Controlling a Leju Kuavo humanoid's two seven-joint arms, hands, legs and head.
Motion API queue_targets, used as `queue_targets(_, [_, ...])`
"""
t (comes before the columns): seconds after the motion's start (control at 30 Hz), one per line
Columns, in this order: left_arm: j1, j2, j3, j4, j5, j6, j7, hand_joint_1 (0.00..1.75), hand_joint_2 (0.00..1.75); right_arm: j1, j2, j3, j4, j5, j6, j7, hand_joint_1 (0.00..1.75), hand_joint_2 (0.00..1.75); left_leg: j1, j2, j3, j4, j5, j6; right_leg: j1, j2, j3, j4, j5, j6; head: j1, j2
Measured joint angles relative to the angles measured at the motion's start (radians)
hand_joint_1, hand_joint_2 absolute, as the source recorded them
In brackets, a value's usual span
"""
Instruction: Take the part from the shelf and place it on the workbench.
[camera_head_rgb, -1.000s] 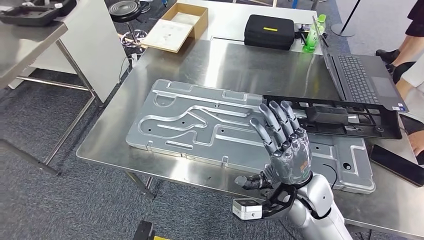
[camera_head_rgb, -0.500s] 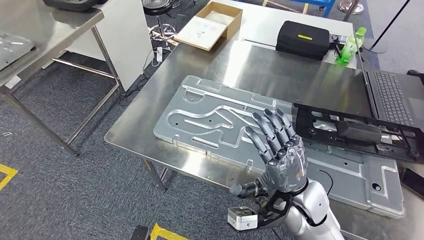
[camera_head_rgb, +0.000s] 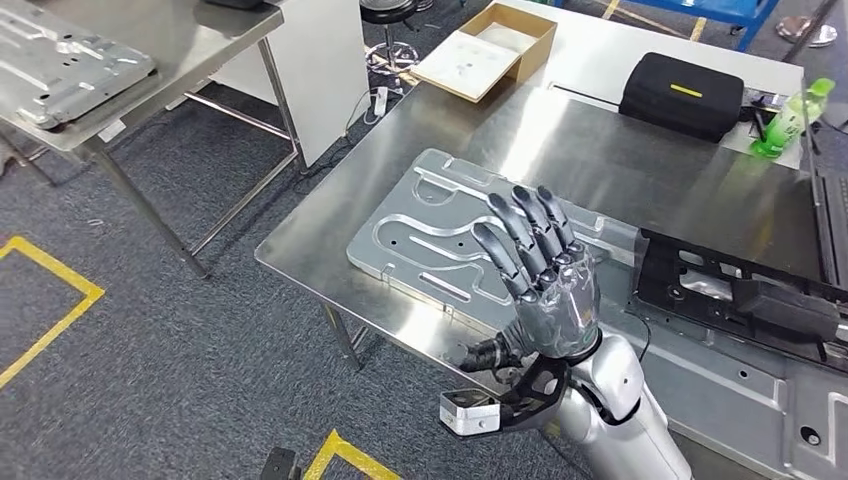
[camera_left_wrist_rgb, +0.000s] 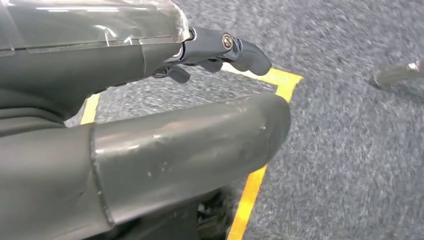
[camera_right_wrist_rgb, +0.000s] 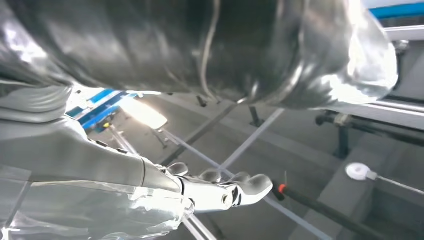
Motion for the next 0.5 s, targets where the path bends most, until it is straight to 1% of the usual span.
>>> queue_targets(0.03, [0.000, 0.001, 0.000, 0.000, 0.001, 0.000, 0.000, 0.00, 0.00, -0.006, 0.000, 0.005, 0.004, 0.000, 0.000, 0.001, 0.00, 0.00, 0.001, 0.031, -0.023, 0.051, -0.028, -0.005, 0.001, -0.015, 0.003, -0.004, 0.001, -0.004, -0.003, 0.000])
queue_targets(0.07, [-0.001, 0.001, 0.001, 0.000, 0.001, 0.000, 0.000, 0.00, 0.00, -0.009, 0.000, 0.009, 0.008, -0.001, 0.000, 0.001, 0.00, 0.00, 0.003, 0.057, -0.055, 0.114, -0.061, -0.012, 0.003, -0.030, 0.005, -0.005, 0.000, -0.007, -0.005, 0.000])
queue_targets(0.1, [-0.002, 0.001, 0.001, 0.000, 0.001, 0.000, 0.000, 0.00, 0.00, -0.010, 0.000, 0.012, 0.012, -0.001, 0.000, 0.001, 0.00, 0.00, 0.006, 0.069, -0.086, 0.176, -0.087, -0.017, 0.005, -0.047, 0.005, -0.005, -0.002, -0.009, -0.005, 0.000])
queue_targets(0.13, [-0.001, 0.001, 0.001, 0.000, 0.002, 0.000, 0.000, 0.00, 0.00, -0.011, 0.000, 0.015, 0.016, -0.002, 0.000, 0.002, 0.00, 0.00, 0.008, 0.074, -0.106, 0.215, -0.096, -0.020, 0.006, -0.061, 0.005, -0.005, -0.003, -0.009, -0.005, 0.000])
queue_targets(0.17, [0.000, 0.002, 0.002, 0.000, 0.003, 0.000, 0.000, 0.00, 0.00, -0.012, 0.000, 0.017, 0.020, -0.002, 0.000, 0.002, 0.00, 0.00, 0.010, 0.078, -0.108, 0.218, -0.087, -0.023, 0.006, -0.075, 0.006, -0.004, -0.005, -0.009, -0.005, 0.000])
queue_targets(0.2, [0.001, 0.003, 0.002, 0.000, 0.003, 0.000, 0.000, 0.00, 0.00, -0.014, 0.000, 0.019, 0.023, -0.002, 0.000, 0.002, 0.00, 0.00, 0.010, 0.083, -0.089, 0.181, -0.060, -0.024, 0.006, -0.087, 0.007, -0.003, -0.008, -0.007, -0.006, 0.000])
queue_targets(0.23, [0.002, 0.004, 0.003, 0.000, 0.003, 0.000, 0.000, 0.00, 0.00, -0.016, 0.000, 0.021, 0.026, -0.003, 0.000, 0.002, 0.00, 0.00, 0.010, 0.097, -0.054, 0.114, -0.024, -0.023, 0.006, -0.098, 0.009, -0.001, -0.011, -0.004, -0.005, 0.000])
queue_targets(0.27, [0.001, 0.005, 0.003, 0.000, 0.003, 0.000, 0.000, 0.00, 0.00, -0.019, 0.000, 0.023, 0.028, -0.003, 0.000, 0.002, 0.00, 0.00, 0.007, 0.118, -0.017, 0.045, 0.003, -0.018, 0.008, -0.109, 0.011, 0.002, -0.015, 0.000, -0.006, 0.000])
queue_targets(0.3, [0.000, 0.006, 0.003, 0.000, 0.003, 0.000, 0.000, 0.00, 0.00, -0.023, 0.000, 0.024, 0.030, -0.003, 0.000, 0.002, 0.00, 0.00, 0.004, 0.134, 0.010, -0.009, 0.020, -0.011, 0.011, -0.117, 0.012, 0.004, -0.018, 0.005, -0.005, 0.000])
queue_targets(0.33, [-0.001, 0.006, 0.004, 0.000, 0.004, 0.000, 0.000, 0.00, 0.00, -0.026, 0.000, 0.025, 0.032, -0.003, 0.000, 0.002, 0.00, 0.00, 0.000, 0.144, 0.024, -0.038, 0.027, -0.003, 0.014, -0.124, 0.013, 0.006, -0.021, 0.010, -0.005, 0.000])
queue_targets(0.37, [-0.001, 0.006, 0.006, 0.000, 0.006, 0.001, 0.000, 0.00, 0.00, -0.029, 0.000, 0.026, 0.034, -0.003, 0.000, 0.002, 0.00, 0.00, -0.004, 0.144, 0.025, -0.045, 0.024, 0.005, 0.017, -0.131, 0.014, 0.007, -0.023, 0.014, -0.004, 0.000])
queue_targets(0.4, [-0.001, 0.007, 0.008, 0.000, 0.008, 0.002, 0.000, 0.00, 0.00, -0.032, 0.000, 0.026, 0.036, -0.002, 0.000, 0.001, 0.00, 0.00, -0.004, 0.132, 0.023, -0.046, 0.026, 0.012, 0.018, -0.139, 0.016, 0.006, -0.024, 0.019, -0.004, 0.000])
queue_targets(0.43, [0.000, 0.007, 0.010, 0.000, 0.010, 0.003, 0.000, 0.00, 0.00, -0.036, 0.000, 0.027, 0.037, -0.002, 0.000, -0.002, 0.00, 0.00, -0.002, 0.123, 0.024, -0.049, 0.028, 0.018, 0.016, -0.138, 0.018, 0.007, -0.028, 0.024, -0.004, 0.000])
queue_targets(0.47, [0.000, 0.008, 0.012, 0.000, 0.013, 0.004, 0.000, 0.00, 0.00, -0.039, 0.000, 0.027, 0.038, 0.000, 0.000, -0.004, 0.00, 0.00, 0.001, 0.114, 0.026, -0.053, 0.030, 0.025, 0.015, -0.122, 0.017, 0.016, -0.037, 0.029, -0.004, 0.000])
queue_targets(0.5, [-0.002, 0.008, 0.014, 0.000, 0.015, 0.005, 0.000, 0.00, 0.00, -0.042, 0.000, 0.027, 0.038, 0.003, 0.000, -0.007, 0.00, 0.00, 0.004, 0.105, 0.027, -0.057, 0.034, 0.031, 0.012, -0.098, 0.006, 0.042, -0.057, 0.033, -0.004, 0.000])
